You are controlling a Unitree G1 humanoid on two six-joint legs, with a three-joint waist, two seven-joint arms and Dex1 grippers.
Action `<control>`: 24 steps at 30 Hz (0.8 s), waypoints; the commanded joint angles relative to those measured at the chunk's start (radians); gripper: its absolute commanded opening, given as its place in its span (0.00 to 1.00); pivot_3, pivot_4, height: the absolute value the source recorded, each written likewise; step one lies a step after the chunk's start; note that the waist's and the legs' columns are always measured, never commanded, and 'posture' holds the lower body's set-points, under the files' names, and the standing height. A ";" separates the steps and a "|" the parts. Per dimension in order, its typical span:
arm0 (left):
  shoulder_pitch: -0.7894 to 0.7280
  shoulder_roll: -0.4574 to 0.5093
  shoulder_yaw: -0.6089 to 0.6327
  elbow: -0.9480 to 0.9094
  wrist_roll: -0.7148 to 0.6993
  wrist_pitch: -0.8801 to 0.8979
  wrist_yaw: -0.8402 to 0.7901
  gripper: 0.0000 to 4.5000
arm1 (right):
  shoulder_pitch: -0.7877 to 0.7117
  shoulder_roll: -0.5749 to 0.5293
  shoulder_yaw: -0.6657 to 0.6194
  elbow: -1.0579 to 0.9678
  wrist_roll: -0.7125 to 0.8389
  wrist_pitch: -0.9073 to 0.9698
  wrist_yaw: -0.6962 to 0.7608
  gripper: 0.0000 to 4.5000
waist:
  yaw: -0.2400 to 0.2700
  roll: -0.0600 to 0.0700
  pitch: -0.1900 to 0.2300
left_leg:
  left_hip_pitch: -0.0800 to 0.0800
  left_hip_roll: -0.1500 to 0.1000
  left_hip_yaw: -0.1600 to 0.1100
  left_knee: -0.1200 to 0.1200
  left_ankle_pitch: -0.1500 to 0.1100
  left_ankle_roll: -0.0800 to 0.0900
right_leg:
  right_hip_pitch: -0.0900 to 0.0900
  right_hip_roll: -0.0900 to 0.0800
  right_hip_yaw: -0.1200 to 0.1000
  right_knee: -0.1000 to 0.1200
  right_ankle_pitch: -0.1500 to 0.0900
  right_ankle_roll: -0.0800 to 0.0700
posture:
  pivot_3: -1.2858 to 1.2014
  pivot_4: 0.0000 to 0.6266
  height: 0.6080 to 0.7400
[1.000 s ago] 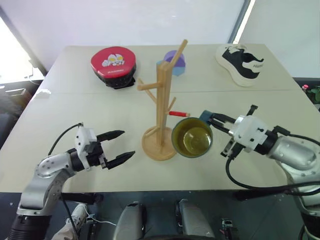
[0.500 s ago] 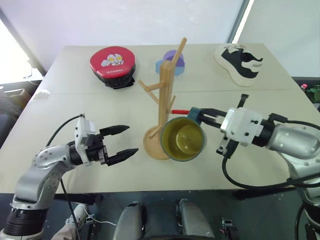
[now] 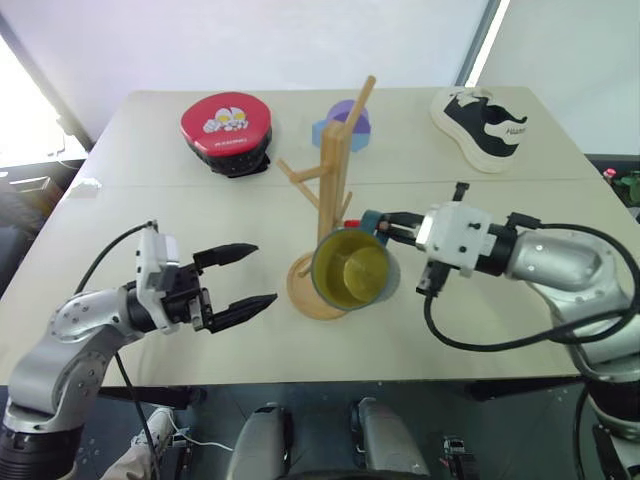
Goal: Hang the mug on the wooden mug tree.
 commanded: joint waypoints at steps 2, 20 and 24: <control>-0.001 0.010 0.035 -0.042 -0.027 0.004 0.014 1.00 | -0.028 0.009 -0.017 -0.001 0.001 -0.018 0.007 0.21 | -0.001 0.000 0.000 | 0.000 0.000 0.000 0.000 0.000 0.000 | 0.000 0.000 0.000 0.000 0.000 0.000 | 0.52 0.24 0.96; -0.016 -0.085 -0.009 0.190 0.201 -0.095 0.170 1.00 | 0.275 0.064 -0.392 0.048 0.183 0.022 -0.010 0.88 | 0.006 -0.002 0.000 | 0.001 -0.001 0.000 0.000 0.000 0.000 | 0.002 0.000 0.000 -0.001 0.000 0.000 | 0.52 0.24 0.96; -0.016 -0.155 -0.001 0.273 0.287 -0.154 0.269 1.00 | 0.343 0.224 -0.418 0.160 0.202 -0.019 -0.106 0.88 | -0.002 -0.003 -0.001 | 0.001 0.000 0.000 0.000 0.000 0.000 | 0.001 0.000 0.001 0.000 0.000 0.000 | 0.52 0.24 0.96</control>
